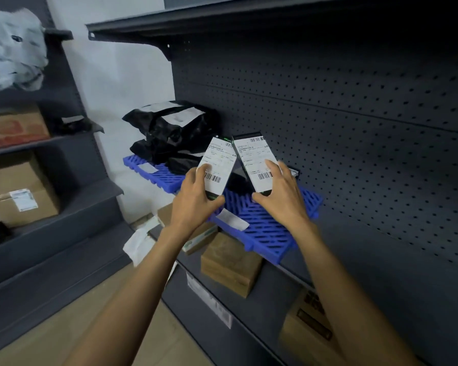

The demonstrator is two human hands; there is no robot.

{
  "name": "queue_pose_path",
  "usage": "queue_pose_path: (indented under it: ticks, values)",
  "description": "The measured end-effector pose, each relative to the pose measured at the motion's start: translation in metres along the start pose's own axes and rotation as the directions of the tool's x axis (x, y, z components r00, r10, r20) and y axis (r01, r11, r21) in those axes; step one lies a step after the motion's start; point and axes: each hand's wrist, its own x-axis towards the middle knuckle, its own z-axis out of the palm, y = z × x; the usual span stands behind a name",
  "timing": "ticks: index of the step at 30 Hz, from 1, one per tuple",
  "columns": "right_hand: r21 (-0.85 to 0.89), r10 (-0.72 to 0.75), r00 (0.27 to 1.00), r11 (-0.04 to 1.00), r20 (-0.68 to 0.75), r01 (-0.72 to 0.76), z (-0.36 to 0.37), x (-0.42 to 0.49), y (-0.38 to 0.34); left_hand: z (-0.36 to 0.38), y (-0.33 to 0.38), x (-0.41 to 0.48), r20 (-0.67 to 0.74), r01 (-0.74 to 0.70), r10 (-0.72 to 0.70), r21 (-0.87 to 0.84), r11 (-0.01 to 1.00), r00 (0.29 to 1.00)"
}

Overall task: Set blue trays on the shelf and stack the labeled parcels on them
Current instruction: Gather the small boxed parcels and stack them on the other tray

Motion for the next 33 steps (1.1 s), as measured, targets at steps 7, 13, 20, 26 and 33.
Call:
queue_pose_path:
  ticks: [7,13,20,26,33]
  values:
    - [-0.085,0.239,0.969,0.966,-0.068,-0.244,0.021,0.037,0.022,0.045,-0.018,0.077,0.165,-0.047,0.052,-0.035,0.998,0.985]
    - [-0.087,0.333,0.943,0.939,0.000,-0.332,0.038,0.067,0.045,0.084,-0.019,0.116,0.297,-0.009,0.028,-0.065,0.998,0.955]
    - [-0.128,0.323,0.946,0.939,0.017,-0.318,0.048,0.081,0.053,0.104,-0.021,0.138,0.345,-0.035,0.064,-0.089,0.995,0.937]
    - [-0.237,0.386,0.922,0.898,0.020,-0.370,0.048,0.080,0.048,0.104,-0.037,0.147,0.347,-0.058,0.081,-0.078,0.995,0.934]
    - [-0.311,0.422,0.907,0.860,-0.012,-0.404,0.051,0.083,0.035,0.110,-0.036,0.156,0.384,-0.129,0.165,-0.117,0.985,0.909]
